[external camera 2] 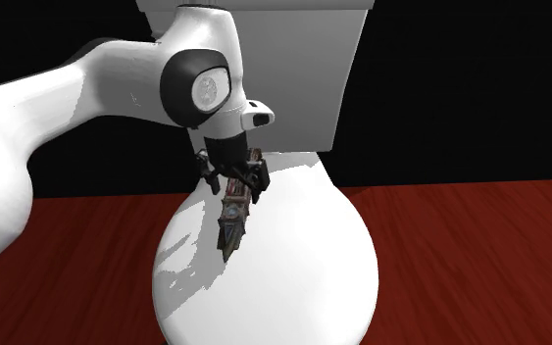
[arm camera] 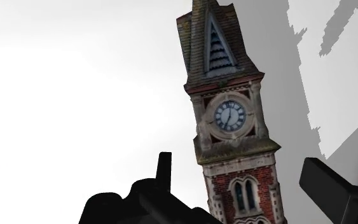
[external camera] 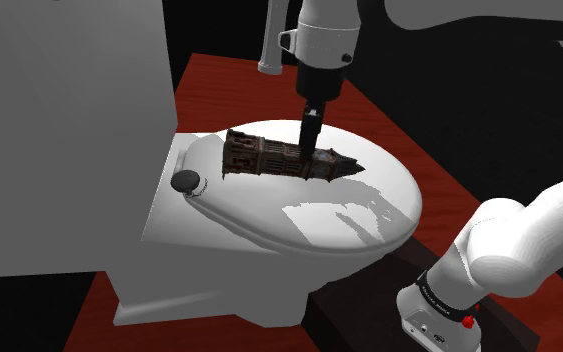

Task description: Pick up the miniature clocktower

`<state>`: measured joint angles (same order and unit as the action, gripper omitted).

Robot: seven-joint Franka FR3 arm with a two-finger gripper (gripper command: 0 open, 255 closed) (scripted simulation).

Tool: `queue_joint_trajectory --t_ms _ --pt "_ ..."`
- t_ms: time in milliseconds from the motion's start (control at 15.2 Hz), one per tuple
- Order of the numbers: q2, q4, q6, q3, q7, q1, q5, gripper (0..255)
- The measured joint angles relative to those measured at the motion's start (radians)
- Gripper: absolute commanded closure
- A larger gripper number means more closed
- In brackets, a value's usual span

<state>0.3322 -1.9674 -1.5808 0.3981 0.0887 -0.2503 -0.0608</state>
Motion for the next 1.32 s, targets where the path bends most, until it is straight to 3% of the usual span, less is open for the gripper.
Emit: queue_joint_trajectory --t_ms 396,462,1320 --pt "0.002 -0.070 -0.067 0.008 0.000 -0.006 -0.002 0" --pt "0.004 -0.078 -0.074 0.008 0.000 -0.006 -0.003 255" --pt "0.002 -0.056 -0.053 0.007 0.002 -0.005 -0.001 255"
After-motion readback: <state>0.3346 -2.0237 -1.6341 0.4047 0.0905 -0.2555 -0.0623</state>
